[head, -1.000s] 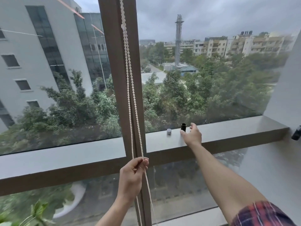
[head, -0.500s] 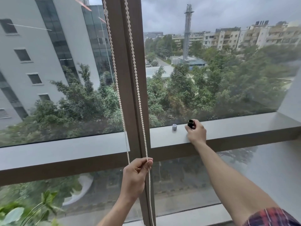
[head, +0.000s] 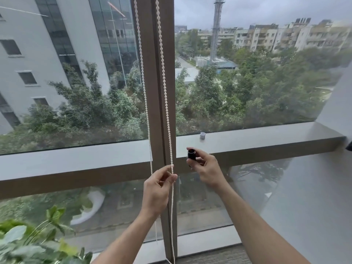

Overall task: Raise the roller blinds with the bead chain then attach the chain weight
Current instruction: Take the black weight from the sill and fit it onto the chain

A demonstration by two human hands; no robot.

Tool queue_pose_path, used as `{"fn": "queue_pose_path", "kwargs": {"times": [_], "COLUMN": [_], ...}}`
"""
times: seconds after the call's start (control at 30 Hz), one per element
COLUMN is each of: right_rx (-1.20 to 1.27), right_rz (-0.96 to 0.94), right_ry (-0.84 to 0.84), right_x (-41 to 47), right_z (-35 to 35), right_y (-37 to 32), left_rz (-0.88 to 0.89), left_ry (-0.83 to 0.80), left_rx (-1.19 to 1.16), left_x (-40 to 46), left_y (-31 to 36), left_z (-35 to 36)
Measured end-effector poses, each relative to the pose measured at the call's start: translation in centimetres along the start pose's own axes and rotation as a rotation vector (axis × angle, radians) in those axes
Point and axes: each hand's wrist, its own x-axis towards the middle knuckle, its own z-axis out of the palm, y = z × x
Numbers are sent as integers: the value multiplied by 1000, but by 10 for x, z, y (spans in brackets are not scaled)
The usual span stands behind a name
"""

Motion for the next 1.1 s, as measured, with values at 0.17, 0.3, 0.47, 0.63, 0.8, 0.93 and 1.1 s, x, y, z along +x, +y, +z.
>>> {"fn": "queue_pose_path", "kwargs": {"times": [0.17,0.3,0.47,0.63,0.8,0.93,1.1], "right_rx": [47,30,85,158,184,188,235], "right_rz": [24,8,14,41,61,53,48], "right_ry": [-98,-204,-303,-344,-365,-380,-427], "right_x": [-18,-26,-36,-43,-51,-55,-60], "right_z": [19,25,32,38,39,40,40], "right_y": [1,0,-5,-7,-9,-13,-17], "left_rz": [37,98,228,301,356,369,436], "left_ry": [50,13,-42,-95,-120,-172,-204], "left_rx": [-3,-4,72,82,115,144,189], "left_x": [-6,-8,-6,-7,-12,-14,-19], "left_y": [0,1,1,4,9,14,19], "left_z": [-7,-14,-29,-37,-44,-49,-52]}}
